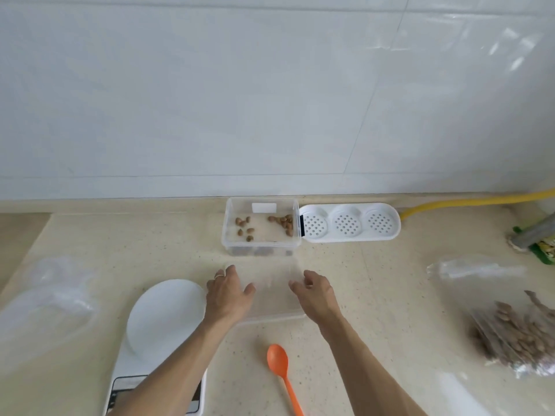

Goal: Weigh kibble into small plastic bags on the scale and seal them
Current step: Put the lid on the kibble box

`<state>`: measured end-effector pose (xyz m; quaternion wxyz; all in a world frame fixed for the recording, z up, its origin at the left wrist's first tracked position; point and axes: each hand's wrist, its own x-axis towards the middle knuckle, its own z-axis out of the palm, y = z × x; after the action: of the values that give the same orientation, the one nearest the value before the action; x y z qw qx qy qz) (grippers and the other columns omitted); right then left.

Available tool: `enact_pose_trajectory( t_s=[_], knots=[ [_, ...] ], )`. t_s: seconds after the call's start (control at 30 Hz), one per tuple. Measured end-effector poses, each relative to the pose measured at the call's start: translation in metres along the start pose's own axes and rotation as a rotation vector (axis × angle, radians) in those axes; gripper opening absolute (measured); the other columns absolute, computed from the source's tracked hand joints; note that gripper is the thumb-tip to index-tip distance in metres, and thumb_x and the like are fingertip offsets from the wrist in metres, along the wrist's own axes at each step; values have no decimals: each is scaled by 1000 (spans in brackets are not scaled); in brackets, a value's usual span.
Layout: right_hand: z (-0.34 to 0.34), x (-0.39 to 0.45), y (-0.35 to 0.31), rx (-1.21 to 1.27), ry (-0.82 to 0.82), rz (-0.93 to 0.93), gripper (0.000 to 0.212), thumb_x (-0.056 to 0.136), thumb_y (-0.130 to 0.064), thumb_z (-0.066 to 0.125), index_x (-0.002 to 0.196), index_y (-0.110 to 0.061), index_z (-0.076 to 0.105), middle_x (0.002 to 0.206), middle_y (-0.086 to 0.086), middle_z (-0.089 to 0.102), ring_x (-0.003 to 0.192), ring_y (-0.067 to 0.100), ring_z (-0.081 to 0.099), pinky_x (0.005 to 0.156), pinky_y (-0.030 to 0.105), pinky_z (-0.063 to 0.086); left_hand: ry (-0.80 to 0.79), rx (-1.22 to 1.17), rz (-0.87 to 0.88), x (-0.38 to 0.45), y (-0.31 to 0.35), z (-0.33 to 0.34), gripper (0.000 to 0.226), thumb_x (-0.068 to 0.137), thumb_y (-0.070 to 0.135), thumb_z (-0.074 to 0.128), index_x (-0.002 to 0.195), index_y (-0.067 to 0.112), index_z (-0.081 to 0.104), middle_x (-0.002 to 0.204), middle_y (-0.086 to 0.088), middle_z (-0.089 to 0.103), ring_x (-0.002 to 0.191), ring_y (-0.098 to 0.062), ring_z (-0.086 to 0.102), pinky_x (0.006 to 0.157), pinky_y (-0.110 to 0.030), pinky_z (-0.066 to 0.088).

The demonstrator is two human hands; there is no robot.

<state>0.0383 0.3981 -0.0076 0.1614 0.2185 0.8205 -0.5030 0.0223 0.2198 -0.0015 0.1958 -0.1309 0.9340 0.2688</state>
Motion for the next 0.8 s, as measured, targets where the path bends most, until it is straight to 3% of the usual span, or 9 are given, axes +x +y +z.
enact_pose_trajectory(
  t_s=[0.07,0.1,0.13,0.2,0.43,0.53,0.6,0.7,0.8],
  knots=[
    [-5,-3,4,104,74,44,14,91,-20,61,83,-19,51,78,3,48,70,15,44,67,30,34,-16,-77,-5,-2,1,-2,61,97,38,49,146,6,32,146,-17,41,136,-34,33,106,-42,35],
    [-8,-7,6,170,117,65,7,92,-19,62,98,-22,60,91,3,59,83,15,52,75,29,39,-15,-105,10,-3,2,-3,56,97,36,49,142,5,38,143,-17,45,135,-33,37,106,-41,37],
    [-11,-10,9,228,164,91,24,92,-18,62,116,-18,65,108,5,64,97,16,55,83,28,41,-8,-125,32,-5,3,-2,51,97,35,49,138,4,44,140,-17,49,132,-32,42,105,-41,39],
    [-18,-17,10,298,289,120,36,91,-17,64,126,-9,64,119,5,65,105,15,54,90,27,42,13,-158,80,-11,8,-1,48,96,33,51,135,4,49,138,-16,52,129,-31,46,104,-42,41],
    [-50,-20,-21,389,522,96,26,87,-14,62,111,-12,72,101,1,70,98,19,63,85,32,51,123,-219,307,-31,44,-20,42,95,26,54,132,6,51,123,-12,57,121,-29,47,96,-35,44],
    [-56,-9,-46,392,486,19,23,87,-13,62,107,-14,72,97,-1,70,92,17,63,79,29,49,205,-228,364,-19,51,-43,54,92,27,57,141,8,45,135,-9,53,127,-27,44,100,-34,43],
    [-55,1,-64,371,417,-47,12,86,-12,62,88,-22,69,80,-7,62,75,13,55,68,23,44,238,-216,371,-5,52,-60,54,90,29,60,140,11,47,134,-8,54,125,-27,45,97,-33,44],
    [-45,17,-89,303,295,-109,36,86,-12,59,60,-30,42,62,-13,38,55,6,32,52,19,26,255,-191,321,20,48,-81,56,88,30,62,139,11,48,133,-9,55,124,-29,47,96,-35,45],
    [-35,34,-104,232,229,-118,41,87,-9,56,54,-27,40,59,-12,36,52,8,30,51,21,24,252,-201,270,42,45,-90,59,88,30,64,140,10,46,137,-9,53,128,-29,43,97,-34,42]
  ],
)
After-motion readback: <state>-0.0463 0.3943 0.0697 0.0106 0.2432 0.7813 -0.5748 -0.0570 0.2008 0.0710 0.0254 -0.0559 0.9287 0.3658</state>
